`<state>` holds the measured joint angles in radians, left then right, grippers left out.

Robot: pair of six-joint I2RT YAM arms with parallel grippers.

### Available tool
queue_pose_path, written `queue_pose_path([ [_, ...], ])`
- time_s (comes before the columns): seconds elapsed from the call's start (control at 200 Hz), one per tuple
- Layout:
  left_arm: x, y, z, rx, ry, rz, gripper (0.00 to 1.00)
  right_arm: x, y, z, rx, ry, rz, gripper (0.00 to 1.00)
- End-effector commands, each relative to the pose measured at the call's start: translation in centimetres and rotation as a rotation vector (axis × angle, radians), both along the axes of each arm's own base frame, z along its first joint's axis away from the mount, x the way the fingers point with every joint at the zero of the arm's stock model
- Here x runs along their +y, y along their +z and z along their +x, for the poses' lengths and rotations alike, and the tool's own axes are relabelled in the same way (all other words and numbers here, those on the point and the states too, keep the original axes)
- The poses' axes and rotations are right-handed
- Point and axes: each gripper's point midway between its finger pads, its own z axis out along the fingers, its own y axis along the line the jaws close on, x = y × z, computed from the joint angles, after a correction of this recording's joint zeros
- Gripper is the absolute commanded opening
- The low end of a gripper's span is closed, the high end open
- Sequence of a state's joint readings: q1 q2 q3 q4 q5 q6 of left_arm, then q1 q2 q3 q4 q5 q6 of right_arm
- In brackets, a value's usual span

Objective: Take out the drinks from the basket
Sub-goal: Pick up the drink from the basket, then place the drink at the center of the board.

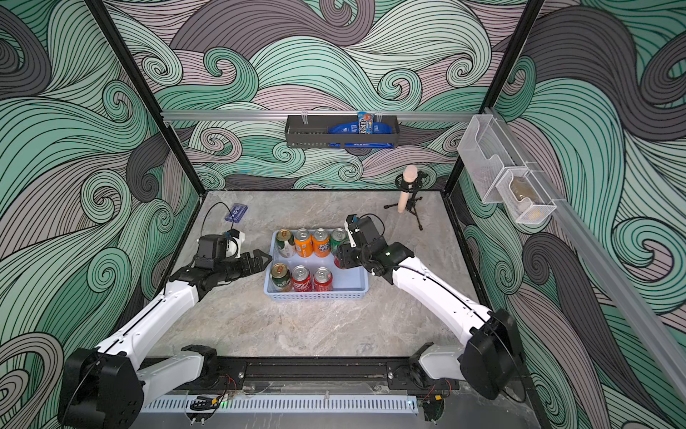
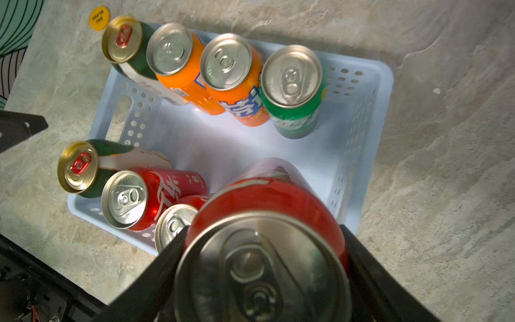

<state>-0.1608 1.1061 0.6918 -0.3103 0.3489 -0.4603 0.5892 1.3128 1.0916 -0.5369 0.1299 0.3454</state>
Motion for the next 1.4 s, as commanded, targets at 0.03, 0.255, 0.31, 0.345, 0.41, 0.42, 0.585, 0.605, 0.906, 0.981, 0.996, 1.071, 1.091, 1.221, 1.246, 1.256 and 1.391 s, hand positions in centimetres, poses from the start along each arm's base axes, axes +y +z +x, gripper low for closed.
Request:
queue_pose_path([
  [0.03,-1.1,3.0,0.7,-0.066,-0.030,-0.044,0.98,-2.8,3.8,1.3,-0.104,-0.067,0.003,0.47],
  [0.255,-1.6,3.5,0.6,-0.086,-0.048,-0.035,0.98,-7.1,4.5,0.9,-0.118,-0.157,-0.009,0.49],
  [0.31,-1.7,3.2,0.7,-0.078,-0.049,-0.029,0.98,-7.9,3.6,0.5,-0.103,-0.175,-0.026,0.49],
  [0.345,-1.9,3.0,0.7,-0.073,-0.051,-0.029,0.98,-8.2,2.8,0.2,-0.088,-0.182,-0.034,0.49],
  [0.41,-2.0,2.6,0.7,-0.061,-0.053,-0.028,0.98,-8.7,1.5,-0.4,-0.066,-0.194,-0.043,0.48],
  [0.42,-2.0,2.6,0.7,-0.060,-0.053,-0.027,0.98,-8.8,1.3,-0.5,-0.061,-0.196,-0.045,0.48],
  [0.585,-1.6,2.8,0.9,-0.091,-0.020,-0.017,0.98,-9.8,-1.0,-1.8,-0.028,-0.211,-0.085,0.48],
  [0.605,-1.5,2.9,0.9,-0.097,-0.017,-0.017,0.98,-9.9,-1.2,-1.9,-0.025,-0.213,-0.089,0.48],
  [0.906,-1.2,3.1,1.1,-0.119,0.003,-0.010,0.98,-9.7,-3.3,-2.8,0.026,-0.210,-0.076,0.47],
  [0.981,-1.2,2.8,1.0,-0.113,0.002,-0.008,0.98,-9.6,-4.3,-3.0,0.056,-0.207,-0.074,0.47],
  [0.996,-1.2,2.8,1.1,-0.112,0.001,-0.007,0.98,-9.5,-4.5,-3.0,0.061,-0.206,-0.073,0.47],
  [1.071,-1.2,2.4,1.0,-0.101,0.000,-0.003,0.98,-9.6,-5.5,-3.3,0.080,-0.211,-0.081,0.47],
  [1.091,-1.2,2.4,1.0,-0.099,-0.002,-0.002,0.98,-9.6,-5.7,-3.3,0.084,-0.212,-0.085,0.47],
  [1.221,-1.4,2.9,1.1,-0.117,-0.009,-0.015,0.97,-9.7,-6.5,-3.7,0.094,-0.222,-0.086,0.47],
  [1.246,-1.4,3.1,1.1,-0.124,-0.009,-0.017,0.97,-9.6,-6.5,-3.7,0.092,-0.224,-0.084,0.47],
  [1.256,-1.4,3.2,1.1,-0.126,-0.010,-0.016,0.97,-9.6,-6.6,-3.8,0.093,-0.224,-0.085,0.47],
  [1.391,-1.3,3.4,1.1,-0.140,-0.006,-0.018,0.98,-9.6,-6.8,-3.8,0.096,-0.235,-0.081,0.48],
])
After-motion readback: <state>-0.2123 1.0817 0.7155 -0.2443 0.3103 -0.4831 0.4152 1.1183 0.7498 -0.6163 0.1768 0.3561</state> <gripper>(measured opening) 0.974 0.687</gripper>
